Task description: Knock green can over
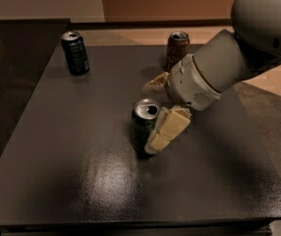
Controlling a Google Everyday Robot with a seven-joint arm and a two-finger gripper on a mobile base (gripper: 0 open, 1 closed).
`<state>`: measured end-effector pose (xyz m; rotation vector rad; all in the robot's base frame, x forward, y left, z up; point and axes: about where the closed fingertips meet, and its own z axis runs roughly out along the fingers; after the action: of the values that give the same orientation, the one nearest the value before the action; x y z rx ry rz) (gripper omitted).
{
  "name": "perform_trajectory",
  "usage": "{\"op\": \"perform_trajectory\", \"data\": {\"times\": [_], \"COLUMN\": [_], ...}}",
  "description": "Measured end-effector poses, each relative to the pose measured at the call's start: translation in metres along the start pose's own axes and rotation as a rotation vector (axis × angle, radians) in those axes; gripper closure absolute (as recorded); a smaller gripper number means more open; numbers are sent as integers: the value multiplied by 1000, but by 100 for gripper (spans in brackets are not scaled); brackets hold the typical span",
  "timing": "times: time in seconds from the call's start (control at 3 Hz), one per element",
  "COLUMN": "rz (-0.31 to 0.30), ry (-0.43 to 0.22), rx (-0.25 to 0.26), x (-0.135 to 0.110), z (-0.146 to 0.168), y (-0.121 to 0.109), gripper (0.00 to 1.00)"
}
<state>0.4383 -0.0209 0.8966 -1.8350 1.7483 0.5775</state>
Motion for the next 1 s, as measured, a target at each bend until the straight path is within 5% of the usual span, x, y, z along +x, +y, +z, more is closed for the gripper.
{"op": "perform_trajectory", "data": {"times": [0.67,1.0], "rz": [-12,11], "ry": [-35,8], "rx": [-1,13], "x": [-5,-2], "z": [-2,-13], "y": [0,-8], "gripper": [64,87]}}
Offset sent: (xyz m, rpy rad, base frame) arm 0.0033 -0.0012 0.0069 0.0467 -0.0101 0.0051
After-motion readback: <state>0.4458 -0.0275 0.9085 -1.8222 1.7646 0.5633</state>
